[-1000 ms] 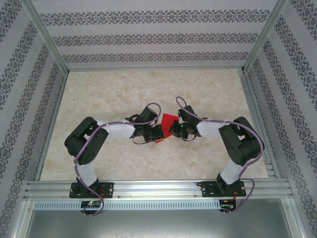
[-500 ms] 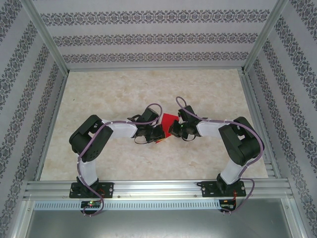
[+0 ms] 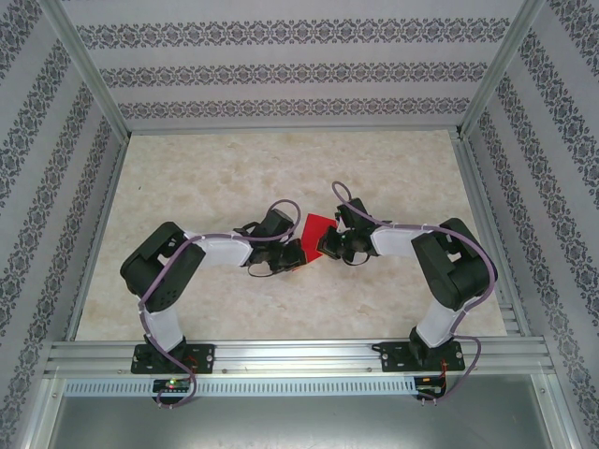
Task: Fold a paper plane with a square sheet of paper (pick it up from the middle)
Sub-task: Third fold the triangle at the center of the table.
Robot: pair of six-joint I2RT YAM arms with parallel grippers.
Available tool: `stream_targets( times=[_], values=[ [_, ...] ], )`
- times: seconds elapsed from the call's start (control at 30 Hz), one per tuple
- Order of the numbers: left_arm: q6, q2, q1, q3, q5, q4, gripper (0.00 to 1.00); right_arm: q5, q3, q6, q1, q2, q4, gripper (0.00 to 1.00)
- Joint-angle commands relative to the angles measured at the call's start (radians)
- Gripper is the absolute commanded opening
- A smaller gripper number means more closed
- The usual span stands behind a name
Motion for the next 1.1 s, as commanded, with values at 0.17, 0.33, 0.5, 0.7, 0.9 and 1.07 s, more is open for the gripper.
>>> stream_targets(
  times=[0.17, 0.33, 0.5, 0.7, 0.9, 1.07],
  values=[
    [0.039, -0.038, 0.020, -0.072, -0.067, -0.224, 0.06, 0.120, -0.031, -0.035, -0.019, 0.080, -0.153, 0.03],
    [0.057, -0.064, 0.026, -0.088, -0.062, -0.241, 0.05, 0.122, -0.024, -0.043, -0.020, 0.082, -0.163, 0.03],
    [0.127, -0.087, 0.028, -0.042, -0.034, -0.289, 0.06, 0.118, -0.016, -0.046, -0.021, 0.074, -0.171, 0.03],
    [0.206, -0.128, 0.028, 0.036, 0.014, -0.276, 0.05, 0.116, 0.008, -0.053, -0.022, 0.063, -0.182, 0.03],
    [0.192, -0.112, 0.028, 0.075, 0.035, -0.166, 0.05, 0.113, 0.016, -0.051, -0.019, 0.072, -0.184, 0.03],
    [0.199, -0.029, 0.028, 0.117, 0.051, -0.149, 0.05, 0.112, 0.014, -0.055, -0.020, 0.075, -0.186, 0.03]
  ],
)
